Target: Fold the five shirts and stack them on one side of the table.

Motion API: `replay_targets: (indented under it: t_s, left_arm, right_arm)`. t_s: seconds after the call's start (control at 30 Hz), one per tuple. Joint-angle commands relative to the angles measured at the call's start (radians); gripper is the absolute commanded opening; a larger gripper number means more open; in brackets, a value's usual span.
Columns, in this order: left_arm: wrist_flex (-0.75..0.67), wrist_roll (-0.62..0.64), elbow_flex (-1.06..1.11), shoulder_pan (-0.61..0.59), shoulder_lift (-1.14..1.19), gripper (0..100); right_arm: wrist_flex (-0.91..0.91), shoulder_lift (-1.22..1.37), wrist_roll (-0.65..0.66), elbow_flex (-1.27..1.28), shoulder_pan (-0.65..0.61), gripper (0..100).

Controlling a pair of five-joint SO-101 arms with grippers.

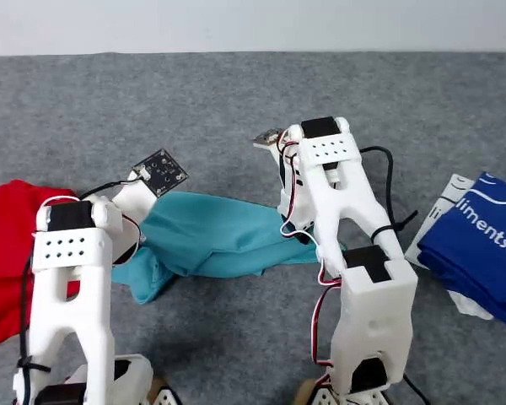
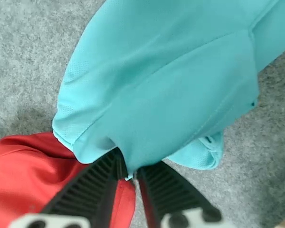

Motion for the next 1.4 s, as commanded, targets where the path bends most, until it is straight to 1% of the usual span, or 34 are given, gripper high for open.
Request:
replay_targets:
  t_s: [0.0,0.07,0.17,0.27,0.4,0.57,0.67,0.93,1.17,1.37]
  left_arm:
    - [-0.015,0.005,-0.005,0.003,0.0,0]
    - [-0.015,0.005,-0.005,0.005,0.0,0]
    - [-0.015,0.005,-0.005,0.005,0.0,0]
    - [-0.008,0.005,-0.005,0.005,0.0,0]
    - [-0.008,0.006,-0.005,0.003,0.0,0]
    - [-0.008,0.006,-0.005,0.003,0.0,0]
    - [-0.008,0.006,-0.005,0.005,0.0,0]
    - [-0.014,0.006,-0.005,0.005,0.0,0]
    - [-0.014,0.005,-0.005,0.005,0.0,0]
    - [-0.015,0.003,-0.005,0.005,0.0,0]
  right_arm:
    - [0.001,-0.007,-0.037,-0.066,-0.024,15.4]
    - [-0.002,0.001,-0.061,-0.092,-0.033,15.4]
    - [-0.012,0.038,-0.06,-0.129,-0.031,15.4]
    - [-0.008,0.093,-0.058,-0.186,0.015,15.4]
    - [0.021,0.15,-0.014,-0.276,0.091,15.4]
    - [0.059,0.148,-0.009,-0.351,0.139,15.4]
    - [0.059,0.113,-0.009,-0.35,0.119,15.4]
    - [0.056,0.107,-0.011,-0.35,-0.012,15.4]
    - [0.056,0.186,-0.011,-0.354,-0.022,15.4]
    - [0.058,0.139,-0.014,-0.354,-0.061,15.4]
